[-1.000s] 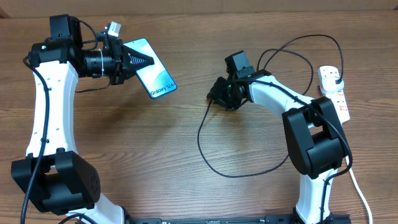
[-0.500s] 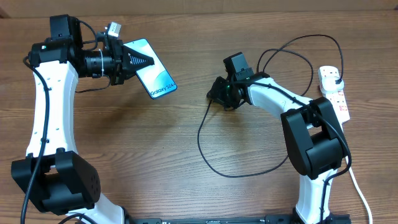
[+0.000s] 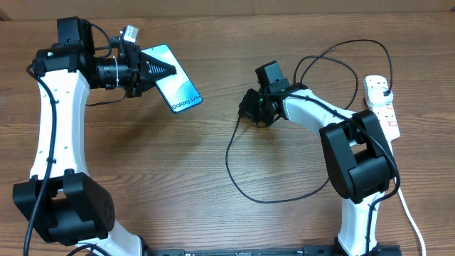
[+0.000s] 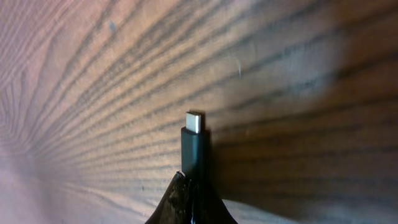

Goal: Plug charger to phone and switch on socket
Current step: 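Lower the right gripper and grasp the USB-C plug of the cable, then lift the USB-C plug with the right gripper toward the held phone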

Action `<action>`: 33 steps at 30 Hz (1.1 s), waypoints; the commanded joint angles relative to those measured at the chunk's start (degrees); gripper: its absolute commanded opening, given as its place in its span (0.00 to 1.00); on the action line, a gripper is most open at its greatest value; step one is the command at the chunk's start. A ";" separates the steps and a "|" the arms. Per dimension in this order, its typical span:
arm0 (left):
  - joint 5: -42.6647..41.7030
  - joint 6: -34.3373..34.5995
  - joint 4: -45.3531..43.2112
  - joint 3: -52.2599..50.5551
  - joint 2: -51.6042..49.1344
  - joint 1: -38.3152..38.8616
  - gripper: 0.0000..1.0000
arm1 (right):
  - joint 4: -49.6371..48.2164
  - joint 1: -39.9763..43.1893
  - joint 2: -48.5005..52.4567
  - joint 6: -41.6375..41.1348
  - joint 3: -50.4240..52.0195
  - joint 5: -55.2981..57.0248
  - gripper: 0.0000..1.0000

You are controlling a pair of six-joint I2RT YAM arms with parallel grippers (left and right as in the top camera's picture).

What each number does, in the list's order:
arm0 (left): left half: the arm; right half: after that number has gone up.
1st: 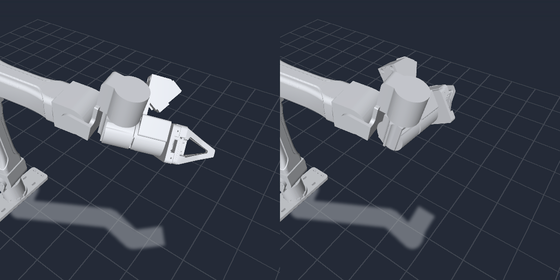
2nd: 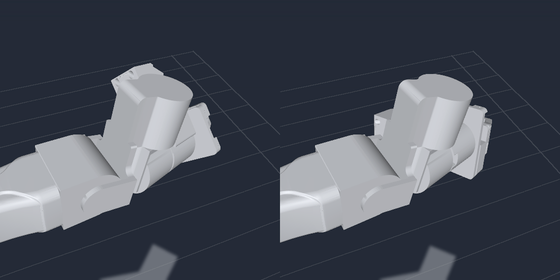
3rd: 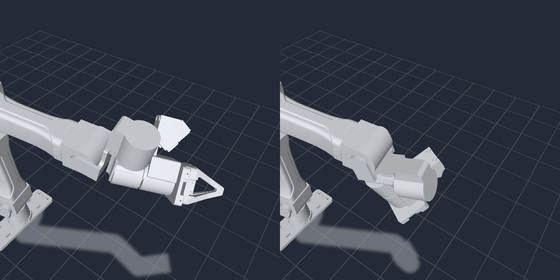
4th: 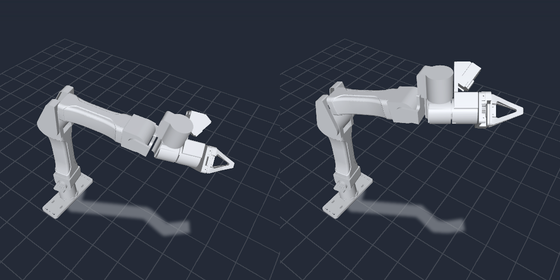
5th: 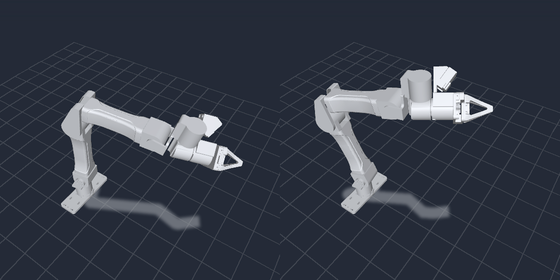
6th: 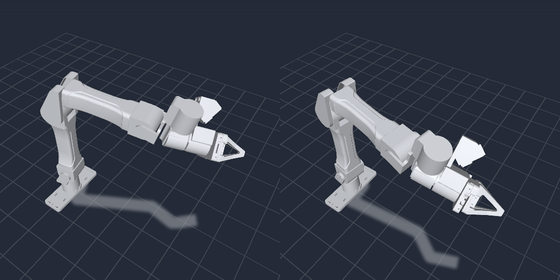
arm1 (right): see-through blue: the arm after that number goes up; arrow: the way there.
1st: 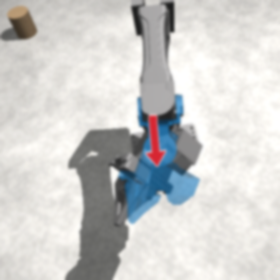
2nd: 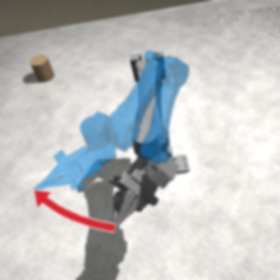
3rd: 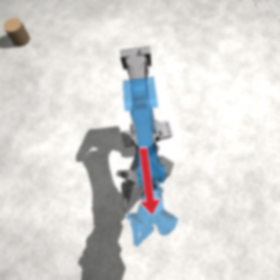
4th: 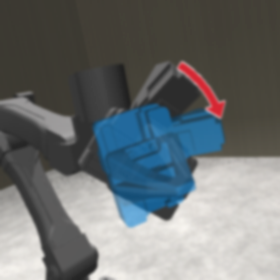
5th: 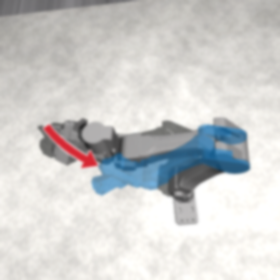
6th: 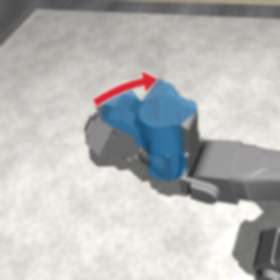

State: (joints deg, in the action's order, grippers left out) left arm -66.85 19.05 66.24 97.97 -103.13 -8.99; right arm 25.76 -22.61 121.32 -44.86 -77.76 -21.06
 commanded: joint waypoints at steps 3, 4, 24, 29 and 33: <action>-1.55 -0.85 -0.02 0.76 0.02 0.07 0.04 | 1.86 3.80 -0.50 10.60 1.18 -13.05 0.04; -1.53 -0.87 -0.02 0.76 0.02 0.07 0.04 | 2.54 4.46 -1.51 12.28 1.18 -13.84 0.04; -2.67 -5.35 0.96 0.76 0.02 0.63 0.04 | 27.61 6.93 -42.45 30.56 1.31 -13.75 0.04; -2.64 -7.32 1.27 0.76 0.02 2.73 0.04 | 30.10 6.88 -49.22 31.43 4.52 -14.80 0.04; -2.69 -8.09 1.22 0.76 0.02 4.17 0.04 | 26.88 6.88 -55.45 30.91 11.28 -18.38 0.04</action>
State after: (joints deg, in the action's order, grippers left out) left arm -66.92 13.67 67.55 97.97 -103.13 -6.17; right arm 54.08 -15.64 70.17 -14.66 -70.91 -36.25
